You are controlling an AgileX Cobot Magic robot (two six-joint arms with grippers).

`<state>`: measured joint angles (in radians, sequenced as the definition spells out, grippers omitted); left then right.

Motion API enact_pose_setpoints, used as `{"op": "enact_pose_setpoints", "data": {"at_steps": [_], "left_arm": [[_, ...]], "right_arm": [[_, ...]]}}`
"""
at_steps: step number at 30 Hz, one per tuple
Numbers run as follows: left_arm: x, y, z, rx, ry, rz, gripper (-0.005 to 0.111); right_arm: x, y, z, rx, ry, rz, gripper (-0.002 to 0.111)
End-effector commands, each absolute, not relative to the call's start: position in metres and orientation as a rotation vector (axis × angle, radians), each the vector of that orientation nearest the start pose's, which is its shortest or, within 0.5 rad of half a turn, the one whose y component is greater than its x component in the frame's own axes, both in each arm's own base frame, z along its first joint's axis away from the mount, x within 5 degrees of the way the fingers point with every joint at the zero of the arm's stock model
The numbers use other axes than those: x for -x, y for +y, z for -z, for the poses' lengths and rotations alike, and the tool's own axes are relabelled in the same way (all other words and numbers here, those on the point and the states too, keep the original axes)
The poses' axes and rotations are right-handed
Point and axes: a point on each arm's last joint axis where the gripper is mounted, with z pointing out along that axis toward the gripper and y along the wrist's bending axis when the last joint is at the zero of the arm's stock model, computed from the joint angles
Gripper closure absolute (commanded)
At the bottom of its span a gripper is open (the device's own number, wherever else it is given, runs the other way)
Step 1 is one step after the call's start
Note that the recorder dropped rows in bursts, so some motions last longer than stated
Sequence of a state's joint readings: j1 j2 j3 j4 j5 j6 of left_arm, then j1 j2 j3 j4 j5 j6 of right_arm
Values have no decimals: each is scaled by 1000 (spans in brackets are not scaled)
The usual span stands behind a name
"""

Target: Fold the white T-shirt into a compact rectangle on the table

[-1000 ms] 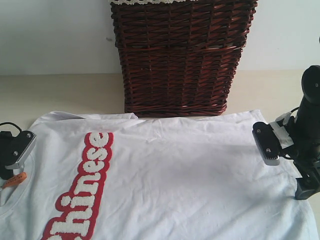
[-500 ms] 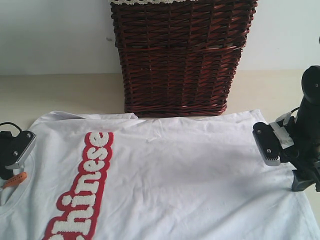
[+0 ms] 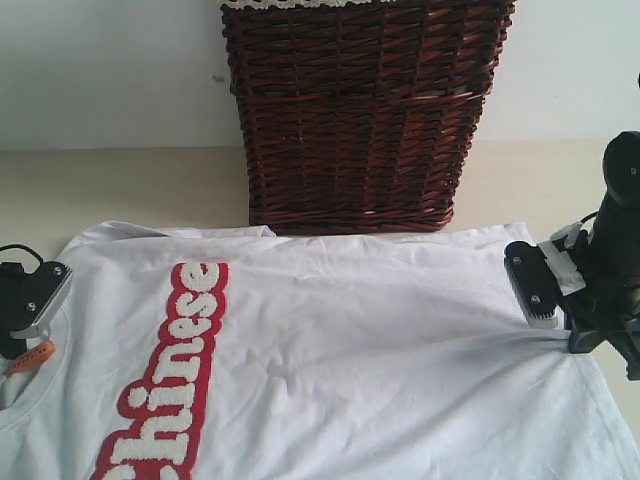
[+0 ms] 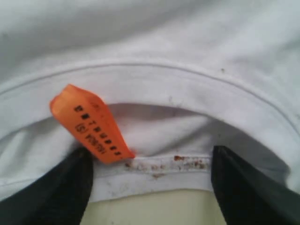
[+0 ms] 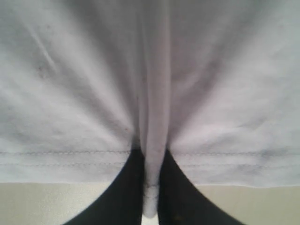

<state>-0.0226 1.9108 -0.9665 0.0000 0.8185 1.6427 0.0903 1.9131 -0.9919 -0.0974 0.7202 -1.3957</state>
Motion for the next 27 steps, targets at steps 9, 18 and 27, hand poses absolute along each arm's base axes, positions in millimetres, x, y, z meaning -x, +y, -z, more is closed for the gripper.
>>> {"op": "enact_pose_setpoints", "data": {"at_steps": [9, 18, 27], "left_arm": [[-302, -7, -93, 2261, -2071, -134, 37], [-302, -7, -93, 2261, -2071, -134, 37], [-302, -7, -93, 2261, -2071, -134, 37]], "right_arm": [[-321, 23, -112, 2173, 2250, 121, 108], [-325, 24, -112, 2149, 2222, 159, 108], [-325, 24, -112, 2147, 2220, 160, 108]]}}
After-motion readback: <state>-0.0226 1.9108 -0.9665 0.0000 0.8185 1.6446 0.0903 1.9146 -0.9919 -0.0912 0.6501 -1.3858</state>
